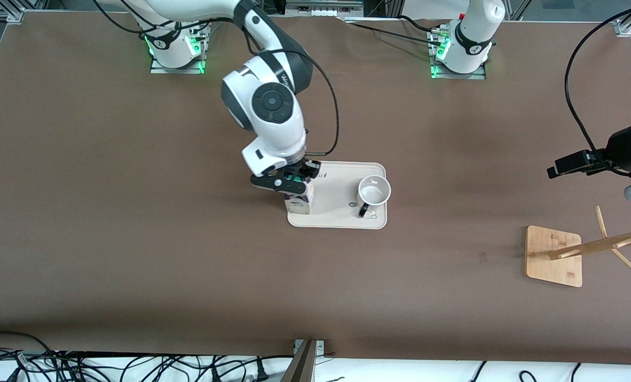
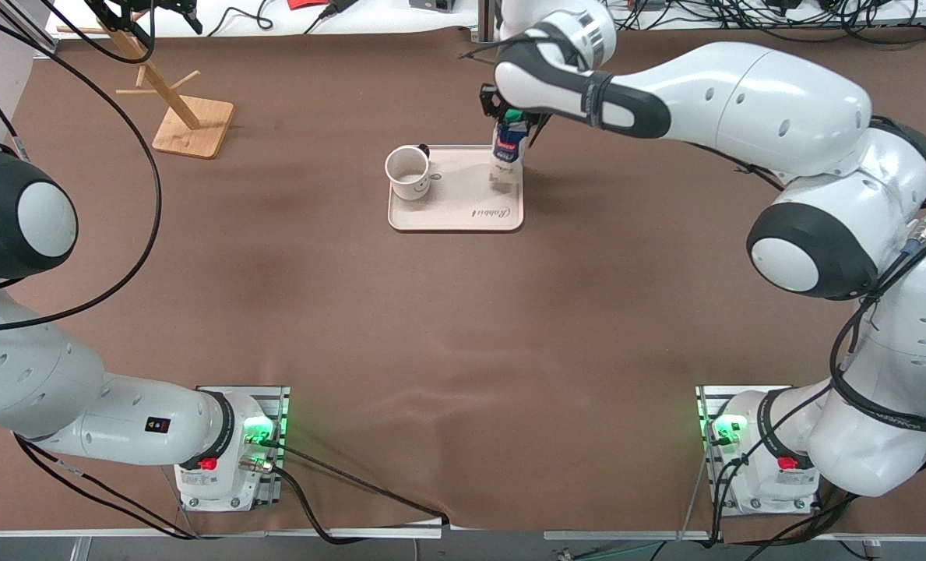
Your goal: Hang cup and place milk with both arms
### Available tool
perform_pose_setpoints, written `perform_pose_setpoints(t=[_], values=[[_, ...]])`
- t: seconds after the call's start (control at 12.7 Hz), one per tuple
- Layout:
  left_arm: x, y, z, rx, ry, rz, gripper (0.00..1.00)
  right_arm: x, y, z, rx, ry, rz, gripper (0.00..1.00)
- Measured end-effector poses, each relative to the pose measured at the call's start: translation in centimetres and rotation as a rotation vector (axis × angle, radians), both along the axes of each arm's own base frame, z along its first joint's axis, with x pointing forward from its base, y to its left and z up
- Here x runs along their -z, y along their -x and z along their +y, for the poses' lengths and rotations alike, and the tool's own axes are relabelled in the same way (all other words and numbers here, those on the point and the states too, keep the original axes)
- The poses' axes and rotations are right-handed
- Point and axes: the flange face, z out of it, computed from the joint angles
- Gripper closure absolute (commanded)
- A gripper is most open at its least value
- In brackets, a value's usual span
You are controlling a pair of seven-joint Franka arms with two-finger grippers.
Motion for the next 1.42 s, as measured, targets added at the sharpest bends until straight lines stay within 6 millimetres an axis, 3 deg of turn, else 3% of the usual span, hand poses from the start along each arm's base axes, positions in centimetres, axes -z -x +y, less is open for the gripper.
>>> perform_pose_setpoints(t=[0.16, 0.39, 0.63, 0.79, 0.95, 1.1, 1.42], values=[[0.3, -0.1, -2.2, 0.054, -0.066, 0.009, 0.0, -3.1, -2.7, -5.3, -0.064, 0.011, 0.011, 0.46], [1.6, -0.4, -7.5, 0.138, -0.101, 0.025, 0.0, -6.0, -6.7, -16.6, -0.167, 0.03, 0.067, 0.46], [4.0, -0.7, -10.1, 0.181, -0.095, 0.062, 0.0, -5.8, -8.6, -26.0, -0.226, 0.038, 0.104, 0.46], [6.7, -0.8, -12.8, 0.227, -0.087, 0.101, 0.0, -4.9, -8.4, -30.4, -0.238, 0.055, 0.135, 0.46], [9.8, -1.4, -14.8, 0.252, -0.086, 0.132, 0.0, -3.7, -7.8, -33.4, -0.239, 0.063, 0.146, 0.46], [12.9, -2.1, -16.5, 0.274, -0.088, 0.144, 0.0, -1.8, -7.0, -35.1, -0.23, 0.064, 0.132, 0.46], [18.2, -2.3, -23.2, 0.359, -0.086, 0.121, 0.0, 2.1, -5.6, -35.8, -0.227, 0.062, 0.118, 0.46]])
